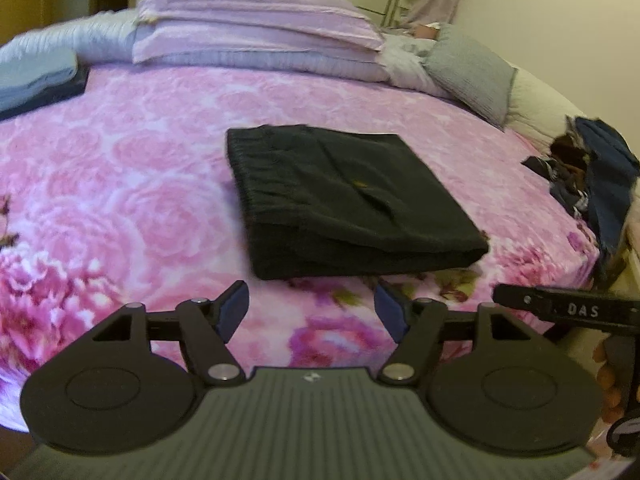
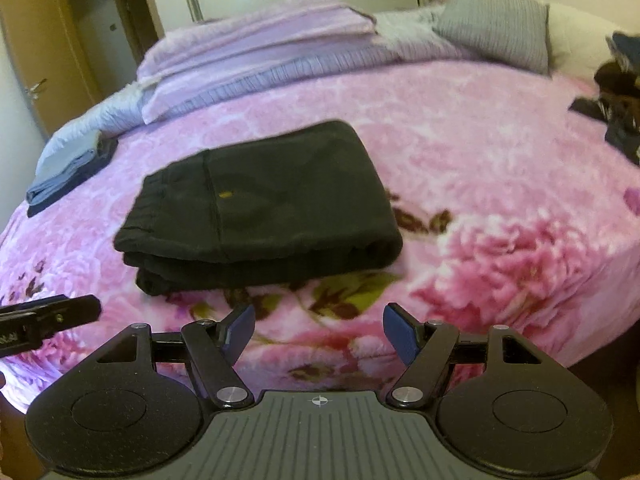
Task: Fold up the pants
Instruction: 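Grasp the folded trousers from opposite sides with both grippers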
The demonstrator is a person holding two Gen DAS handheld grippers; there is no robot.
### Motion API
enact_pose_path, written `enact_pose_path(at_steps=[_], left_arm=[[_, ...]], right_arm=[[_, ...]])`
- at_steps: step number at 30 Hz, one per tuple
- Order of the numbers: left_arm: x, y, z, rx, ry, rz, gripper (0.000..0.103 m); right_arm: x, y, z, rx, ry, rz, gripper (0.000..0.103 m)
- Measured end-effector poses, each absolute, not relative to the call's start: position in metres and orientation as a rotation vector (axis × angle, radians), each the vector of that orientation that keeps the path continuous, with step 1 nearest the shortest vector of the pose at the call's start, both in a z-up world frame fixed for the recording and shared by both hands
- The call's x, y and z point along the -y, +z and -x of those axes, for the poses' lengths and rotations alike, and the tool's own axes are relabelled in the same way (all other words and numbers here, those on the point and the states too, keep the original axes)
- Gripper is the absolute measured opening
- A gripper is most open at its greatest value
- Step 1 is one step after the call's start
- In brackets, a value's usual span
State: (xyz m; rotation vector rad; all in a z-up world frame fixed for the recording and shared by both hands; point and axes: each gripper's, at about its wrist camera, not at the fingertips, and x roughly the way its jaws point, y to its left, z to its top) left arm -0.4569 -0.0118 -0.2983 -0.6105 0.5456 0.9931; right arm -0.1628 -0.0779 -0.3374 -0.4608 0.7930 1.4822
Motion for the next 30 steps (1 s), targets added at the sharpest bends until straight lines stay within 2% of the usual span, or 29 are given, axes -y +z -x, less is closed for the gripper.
enact_pose_path(at_steps=[7,12,17,30], left_arm=[[-0.02,-0.297,0.479,-0.478,1.015,0.669,0.08],[-0.051,-0.298,0.49,-0.419,0.992,0.747,0.08],[-0.082,-0.31,0.493,-0.395,0.968,0.845,0.08],[-0.163,-0.367,0.485,-0.355,0.845,1.145,0.08]], right_arm=[[0.06,-0.331,0.128,-0.803,1.487,0.342,0.068],[0.035,-0.319,0.104,-0.793,1.506,0.272,0.068],[0.004,-0.325,0.09,-0.784,1.533,0.317,0.068],[-0.083,-0.365,0.059,-0.957,1.619,0.357,0.068]])
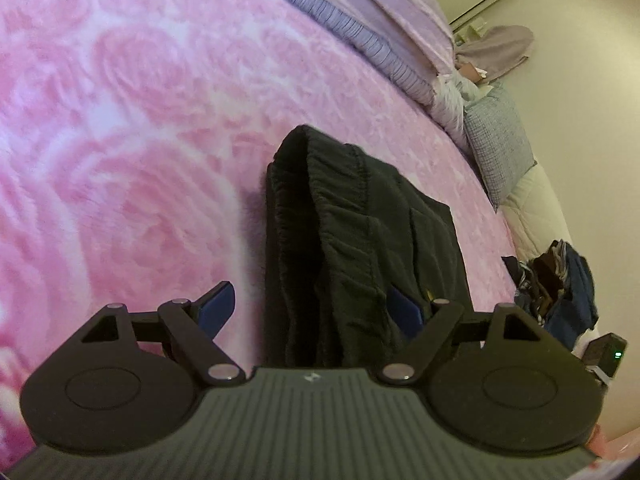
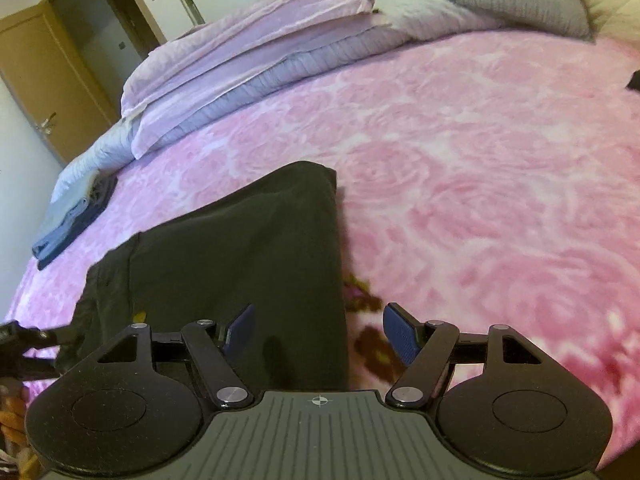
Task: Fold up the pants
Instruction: 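Grasp the folded trousers from opposite sides with both grippers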
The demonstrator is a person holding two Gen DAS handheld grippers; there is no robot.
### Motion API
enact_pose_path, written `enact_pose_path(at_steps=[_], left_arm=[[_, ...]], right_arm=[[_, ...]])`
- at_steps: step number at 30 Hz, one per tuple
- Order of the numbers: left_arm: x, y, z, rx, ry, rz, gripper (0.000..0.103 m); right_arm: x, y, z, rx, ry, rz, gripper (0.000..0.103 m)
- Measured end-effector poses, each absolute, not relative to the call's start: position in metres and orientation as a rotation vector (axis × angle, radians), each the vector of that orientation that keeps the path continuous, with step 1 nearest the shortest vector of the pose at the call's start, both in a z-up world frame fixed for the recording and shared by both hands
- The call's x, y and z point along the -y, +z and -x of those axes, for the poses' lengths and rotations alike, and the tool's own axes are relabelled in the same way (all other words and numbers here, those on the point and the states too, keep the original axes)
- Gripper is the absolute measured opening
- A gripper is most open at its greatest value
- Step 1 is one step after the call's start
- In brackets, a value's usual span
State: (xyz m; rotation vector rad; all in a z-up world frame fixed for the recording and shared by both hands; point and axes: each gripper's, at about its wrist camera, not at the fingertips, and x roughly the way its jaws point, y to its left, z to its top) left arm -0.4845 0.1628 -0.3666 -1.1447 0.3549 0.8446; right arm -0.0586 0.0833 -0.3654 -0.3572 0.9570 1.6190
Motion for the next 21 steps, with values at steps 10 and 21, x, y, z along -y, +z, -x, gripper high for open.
enact_pose_path(at_steps=[10,21], left_arm=[[-0.191,-0.386,0.466,-0.403,0.766,1.188,0.08],[-0.216,-0.395,0.446,-0.401,0.699,1.222,0.08]], right_arm=[[-0.143,-0.4,0.021,-1.229,1.706,0.305,0.068],[-0.171,-0.434,-0.003,-1.527,1.846,0.126,0.039]])
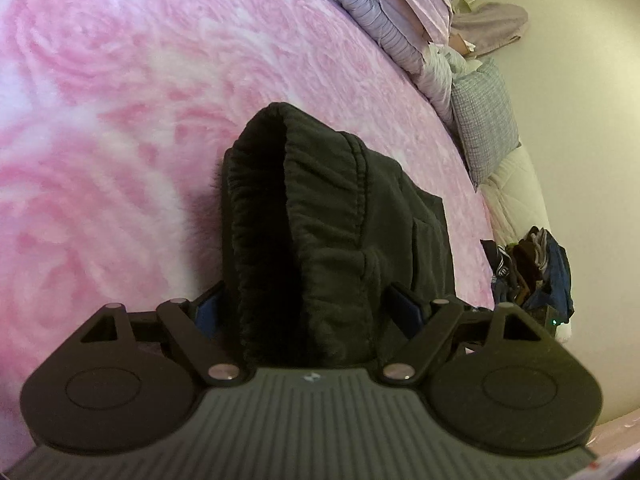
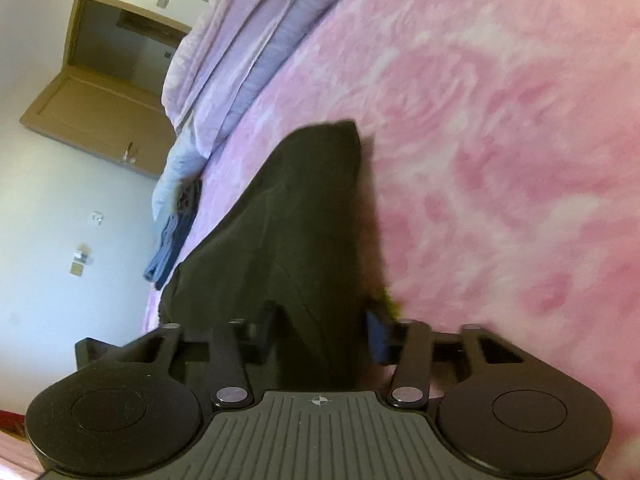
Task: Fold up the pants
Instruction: 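Grasp the folded trousers from opposite sides with both grippers, then lift and carry the folded trousers with both grippers toward the folded blue clothes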
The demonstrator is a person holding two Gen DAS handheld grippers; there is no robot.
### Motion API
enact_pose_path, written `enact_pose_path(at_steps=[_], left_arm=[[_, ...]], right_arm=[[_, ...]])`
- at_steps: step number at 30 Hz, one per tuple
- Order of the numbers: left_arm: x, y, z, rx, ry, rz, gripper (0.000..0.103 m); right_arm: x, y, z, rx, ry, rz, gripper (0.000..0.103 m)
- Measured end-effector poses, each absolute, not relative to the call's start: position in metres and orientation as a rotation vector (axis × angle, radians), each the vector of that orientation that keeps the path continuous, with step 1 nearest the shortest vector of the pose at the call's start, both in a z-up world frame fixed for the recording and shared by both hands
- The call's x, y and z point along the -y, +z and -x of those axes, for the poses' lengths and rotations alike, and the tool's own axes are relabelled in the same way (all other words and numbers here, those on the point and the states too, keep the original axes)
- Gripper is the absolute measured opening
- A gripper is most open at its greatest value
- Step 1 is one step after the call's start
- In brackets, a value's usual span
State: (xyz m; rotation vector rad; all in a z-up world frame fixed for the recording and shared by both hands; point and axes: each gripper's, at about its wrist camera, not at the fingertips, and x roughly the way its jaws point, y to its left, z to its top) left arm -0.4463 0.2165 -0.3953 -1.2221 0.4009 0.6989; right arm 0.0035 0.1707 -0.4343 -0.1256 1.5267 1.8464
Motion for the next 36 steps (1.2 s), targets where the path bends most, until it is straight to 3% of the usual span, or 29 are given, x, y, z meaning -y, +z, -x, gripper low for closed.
enact_pose_path(at_steps=[20,25,36], left_arm=[[-0.214,-0.391,0.43,-0.462,0.715,1.109,0.076],[-0.207,-0.384,0.426,-0.459,0.746,1.066,0.061],[-0.204,-0.363,0.408,-0.545,0.859,1.068,0.053]], right_arm=[[-0.181,-0.438,0.01,-1.497,1.855,0.095,0.036],[-0.175,-0.43,0.018,-1.429,1.84,0.119,0.029],[-0.184,-0.414,0.019,-1.45,1.876,0.246,0.02]])
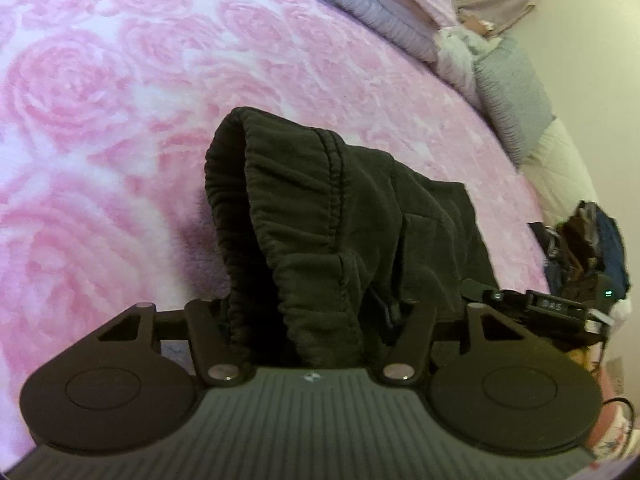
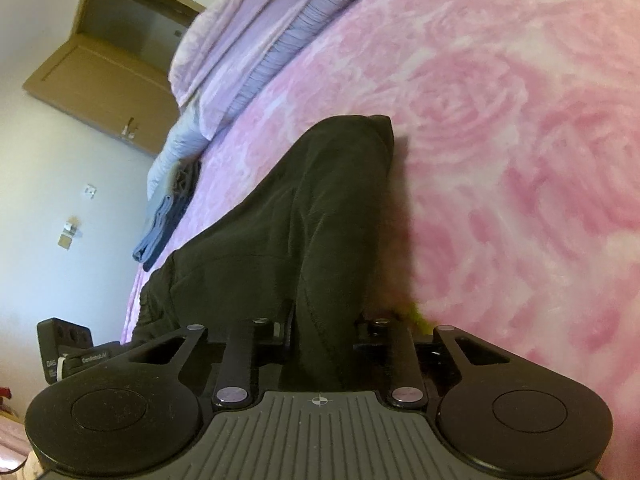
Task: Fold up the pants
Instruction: 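Lift and carry the folded trousers with both grippers toward the folded blue clothes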
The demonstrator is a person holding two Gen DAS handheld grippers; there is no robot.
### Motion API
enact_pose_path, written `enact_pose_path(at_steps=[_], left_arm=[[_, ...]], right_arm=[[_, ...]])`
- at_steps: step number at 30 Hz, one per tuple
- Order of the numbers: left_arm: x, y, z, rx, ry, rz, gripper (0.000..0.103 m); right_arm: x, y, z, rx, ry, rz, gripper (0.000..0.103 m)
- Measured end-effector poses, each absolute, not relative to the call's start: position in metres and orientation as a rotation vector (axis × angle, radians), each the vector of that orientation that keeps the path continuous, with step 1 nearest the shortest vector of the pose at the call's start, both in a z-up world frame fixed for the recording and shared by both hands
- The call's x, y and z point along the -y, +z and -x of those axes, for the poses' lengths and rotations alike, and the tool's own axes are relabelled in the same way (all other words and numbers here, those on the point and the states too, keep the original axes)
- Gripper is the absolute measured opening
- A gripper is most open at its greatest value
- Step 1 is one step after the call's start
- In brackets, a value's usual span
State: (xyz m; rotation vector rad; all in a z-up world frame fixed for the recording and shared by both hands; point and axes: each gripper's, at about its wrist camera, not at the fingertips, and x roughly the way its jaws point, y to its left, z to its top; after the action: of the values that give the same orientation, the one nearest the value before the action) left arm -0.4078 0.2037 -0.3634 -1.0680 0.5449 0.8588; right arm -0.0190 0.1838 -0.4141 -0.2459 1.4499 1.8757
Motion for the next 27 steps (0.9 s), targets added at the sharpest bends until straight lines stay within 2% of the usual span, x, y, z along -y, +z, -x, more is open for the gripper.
enact_pose_path(at_steps=[3,8,19,27], left_arm=[[-0.202,-0.348,0.402,-0.577,0.891,1.086,0.049],[-0.185,-0.311,0.4,-0.581,0.933,1.191,0.048],[-0.134,-0.157,0.407,-0.473,1.043,1.204,0.048],[-0.132,-0.107,0.453,-0.408,1.122,1.161,0.048]], right_arm=[[-0.186,-0.399,0.025,-1.471,1.824,0.301,0.019],[-0.192,-0.351,0.02,-1.537,1.785,0.356,0.018],[-0.196,-0.203,0.024,-1.555,1.889,0.411,0.018],[-0.215,-0.157,0.081,-1.522,1.997,0.446,0.018]])
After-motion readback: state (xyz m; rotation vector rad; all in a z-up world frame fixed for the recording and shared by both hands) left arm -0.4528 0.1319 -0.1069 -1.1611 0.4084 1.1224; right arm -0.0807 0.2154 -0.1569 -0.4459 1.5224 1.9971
